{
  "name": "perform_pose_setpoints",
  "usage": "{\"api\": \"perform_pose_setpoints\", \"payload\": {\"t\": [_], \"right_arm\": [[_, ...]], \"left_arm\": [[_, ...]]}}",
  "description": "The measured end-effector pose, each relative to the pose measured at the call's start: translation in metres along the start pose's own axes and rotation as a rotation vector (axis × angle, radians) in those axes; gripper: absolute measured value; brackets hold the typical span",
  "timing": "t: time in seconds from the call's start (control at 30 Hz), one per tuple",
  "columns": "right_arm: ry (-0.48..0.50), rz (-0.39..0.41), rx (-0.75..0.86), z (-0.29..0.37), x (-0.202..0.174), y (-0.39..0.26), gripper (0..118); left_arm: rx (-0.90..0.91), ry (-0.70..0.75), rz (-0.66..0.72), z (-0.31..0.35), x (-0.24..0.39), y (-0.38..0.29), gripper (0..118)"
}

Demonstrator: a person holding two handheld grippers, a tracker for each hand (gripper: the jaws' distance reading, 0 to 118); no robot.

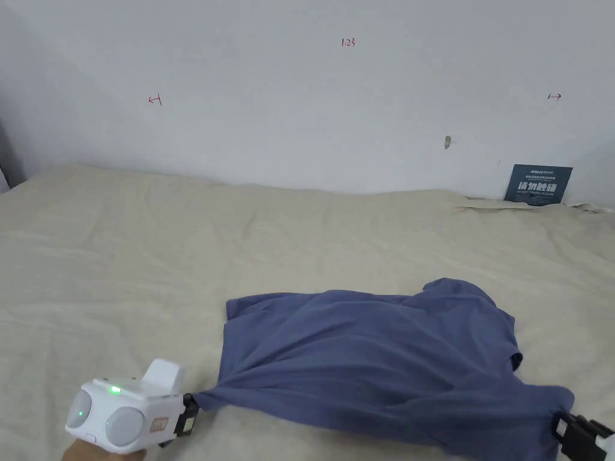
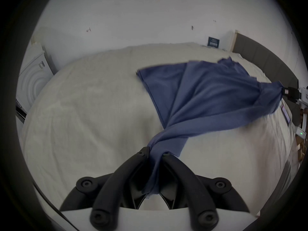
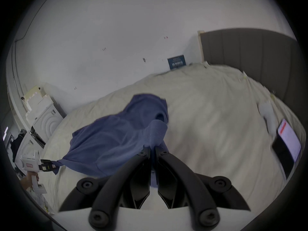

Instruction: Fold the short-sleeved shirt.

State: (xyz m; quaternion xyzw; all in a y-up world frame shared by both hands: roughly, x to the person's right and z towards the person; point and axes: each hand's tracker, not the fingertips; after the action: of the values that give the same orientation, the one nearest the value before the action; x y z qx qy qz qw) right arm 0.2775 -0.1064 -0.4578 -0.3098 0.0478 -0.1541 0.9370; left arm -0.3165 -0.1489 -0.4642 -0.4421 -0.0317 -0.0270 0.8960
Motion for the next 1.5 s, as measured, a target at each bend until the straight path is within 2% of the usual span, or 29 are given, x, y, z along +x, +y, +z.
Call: {"api": "perform_pose_setpoints", "payload": {"t": [0.23, 0.73, 1.0, 1.2, 1.27, 1.33, 1.37, 1.4, 1.43, 1.47, 1.5], "right_arm": [[0.008, -0.058, -0.023, 0.051, 0.017, -0.053, 2], [0.027, -0.074, -0.067, 0.148, 0.024, -0.121, 2], [-0.026, -0.125, -0.134, 0.141, 0.038, -0.154, 2], [-0.072, -0.123, -0.179, 0.128, 0.039, -0.165, 3], [-0.081, -0.112, -0.183, 0.129, 0.035, -0.164, 3], [-0.082, -0.104, -0.186, 0.132, 0.031, -0.159, 4], [-0.082, -0.102, -0.184, 0.134, 0.029, -0.157, 7], [-0.087, -0.096, -0.179, 0.138, 0.026, -0.152, 20], [-0.096, -0.073, -0.173, 0.142, 0.022, -0.147, 39], [-0.095, -0.053, -0.162, 0.145, 0.019, -0.142, 62], [-0.095, -0.025, -0.149, 0.150, 0.014, -0.134, 88]], "left_arm": [[-0.010, 0.017, -0.051, 0.030, 0.003, -0.046, 8], [-0.038, 0.034, -0.177, 0.112, 0.012, -0.147, 8], [-0.070, 0.053, -0.155, 0.103, 0.016, -0.172, 8], [-0.062, 0.077, -0.127, 0.104, 0.020, -0.177, 10], [-0.073, 0.089, -0.120, 0.105, 0.022, -0.177, 16], [-0.085, 0.089, -0.093, 0.110, 0.023, -0.175, 27], [-0.085, 0.085, -0.076, 0.113, 0.023, -0.174, 39], [-0.083, 0.090, -0.054, 0.116, 0.024, -0.172, 60], [-0.074, 0.096, -0.030, 0.120, 0.025, -0.170, 74], [-0.061, 0.097, -0.014, 0.126, 0.026, -0.168, 87], [-0.050, 0.089, -0.002, 0.132, 0.027, -0.164, 107]]}}
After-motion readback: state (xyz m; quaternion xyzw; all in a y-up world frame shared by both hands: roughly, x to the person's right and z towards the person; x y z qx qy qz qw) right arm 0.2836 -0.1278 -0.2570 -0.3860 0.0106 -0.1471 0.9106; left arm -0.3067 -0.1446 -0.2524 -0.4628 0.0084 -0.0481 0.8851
